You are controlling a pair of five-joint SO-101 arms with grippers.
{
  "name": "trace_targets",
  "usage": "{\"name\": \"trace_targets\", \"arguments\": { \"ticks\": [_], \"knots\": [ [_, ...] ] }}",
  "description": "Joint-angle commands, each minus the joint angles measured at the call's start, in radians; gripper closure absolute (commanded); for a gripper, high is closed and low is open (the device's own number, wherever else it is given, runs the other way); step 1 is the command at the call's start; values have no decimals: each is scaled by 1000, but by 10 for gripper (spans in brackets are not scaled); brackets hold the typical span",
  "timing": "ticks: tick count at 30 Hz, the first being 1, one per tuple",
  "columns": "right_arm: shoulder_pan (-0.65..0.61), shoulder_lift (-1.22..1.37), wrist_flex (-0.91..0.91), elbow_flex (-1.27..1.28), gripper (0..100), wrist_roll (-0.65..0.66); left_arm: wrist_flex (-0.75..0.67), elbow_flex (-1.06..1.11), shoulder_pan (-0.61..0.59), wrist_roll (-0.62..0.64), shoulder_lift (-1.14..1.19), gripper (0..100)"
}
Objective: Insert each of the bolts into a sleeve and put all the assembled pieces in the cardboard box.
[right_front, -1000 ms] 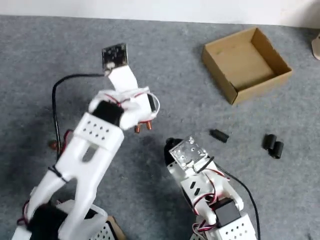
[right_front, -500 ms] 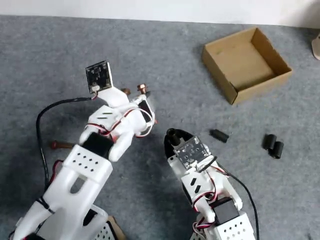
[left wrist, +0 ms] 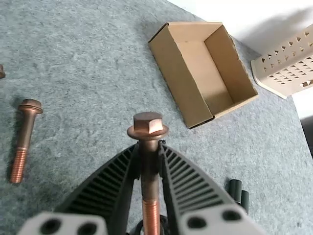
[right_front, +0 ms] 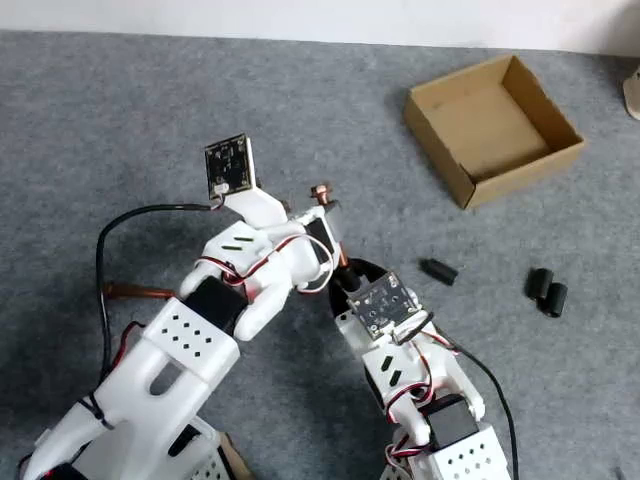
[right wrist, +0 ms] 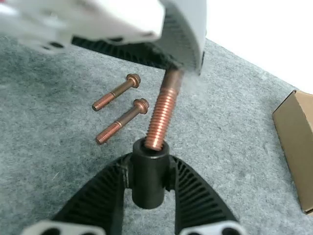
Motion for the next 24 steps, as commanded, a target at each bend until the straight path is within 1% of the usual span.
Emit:
{"name": "trace_targets", "arguments": {
  "ticks": [1,4,8,11,14,16,20,24],
  "knots": [
    [12,-13,-35,24,994,9,-29,4,18,9,-38,995],
    [16,-13,-35,22,994,9,-31,30,18,5,-41,995],
    [19,-13,-35,19,994,9,-26,53,33,-74,-45,995],
    [58,-13,-53,21,994,9,-25,54,70,-98,-45,995],
    [124,-12,-120,27,994,9,28,50,111,-137,-45,995],
    [150,-12,-131,27,994,9,66,48,145,-153,-47,995],
    [160,-12,-133,24,994,-40,104,48,171,-176,-47,995],
    [160,-12,-131,24,994,-40,124,51,173,-189,-47,995]
  ]
}}
